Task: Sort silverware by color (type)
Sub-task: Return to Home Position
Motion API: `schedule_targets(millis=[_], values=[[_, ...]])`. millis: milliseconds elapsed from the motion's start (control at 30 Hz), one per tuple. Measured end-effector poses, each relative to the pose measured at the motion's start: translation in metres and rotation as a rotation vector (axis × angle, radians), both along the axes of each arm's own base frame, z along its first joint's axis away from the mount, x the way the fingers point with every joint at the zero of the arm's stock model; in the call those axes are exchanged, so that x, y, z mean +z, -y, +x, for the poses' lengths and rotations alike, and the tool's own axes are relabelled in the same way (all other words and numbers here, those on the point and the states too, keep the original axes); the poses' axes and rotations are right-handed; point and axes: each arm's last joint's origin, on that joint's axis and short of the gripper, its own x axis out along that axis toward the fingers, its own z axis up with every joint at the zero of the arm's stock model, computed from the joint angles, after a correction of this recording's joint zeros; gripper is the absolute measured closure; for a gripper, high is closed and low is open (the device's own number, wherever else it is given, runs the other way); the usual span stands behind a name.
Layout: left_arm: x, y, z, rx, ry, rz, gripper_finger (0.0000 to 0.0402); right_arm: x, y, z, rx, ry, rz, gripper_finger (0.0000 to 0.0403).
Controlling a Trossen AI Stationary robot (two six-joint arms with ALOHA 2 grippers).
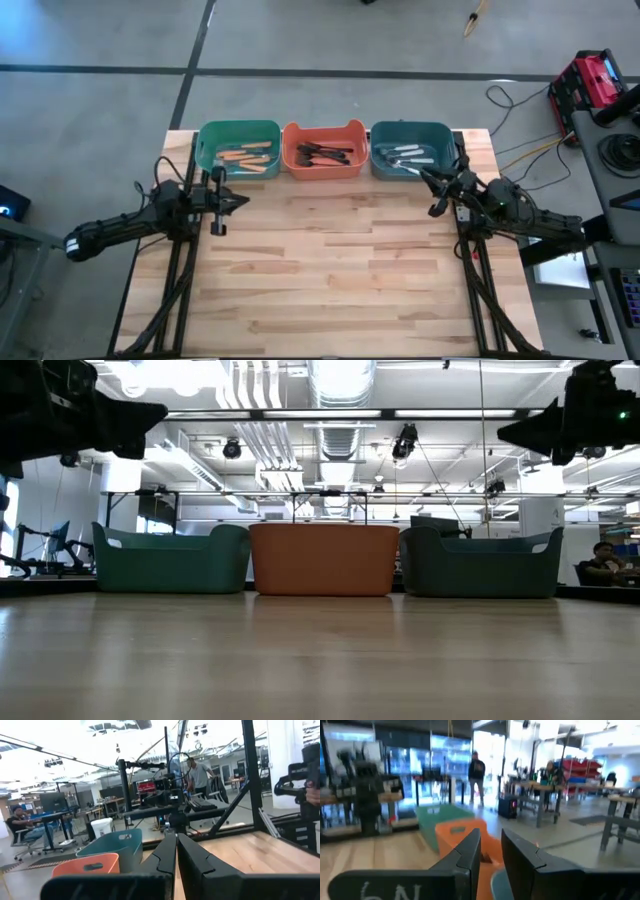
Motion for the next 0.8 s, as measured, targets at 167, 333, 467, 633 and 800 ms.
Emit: schedule_targets(millis=[167, 333, 467, 633, 800], values=[[-0.006, -0.001, 0.001, 0.003, -0.06, -0.016, 0.0401, -0.006, 0.0, 0.004, 0.02, -0.021, 0.009, 0.0335], [-0.005, 0.0, 0.001, -0.007, -0.052, -0.021, 0.0401, -0.026, 0.0, 0.01, 0.06, 0.006, 0.019, 0.0335], [-0.007, 0.001, 0.002, -0.044, -0.07, -0.019, 0.0401, -0.041, 0.001, 0.014, 0.087, -0.042, 0.078, 0.0335], [-0.022, 0.0, 0.004, -0.067, -0.228, -0.073, 0.0401, -0.044, 0.0, 0.015, 0.108, -0.093, 0.046, 0.0335], [-0.03, 0.0, 0.005, -0.057, -0.307, -0.086, 0.0401, -0.045, 0.0, 0.016, 0.109, -0.157, -0.049, 0.0335]])
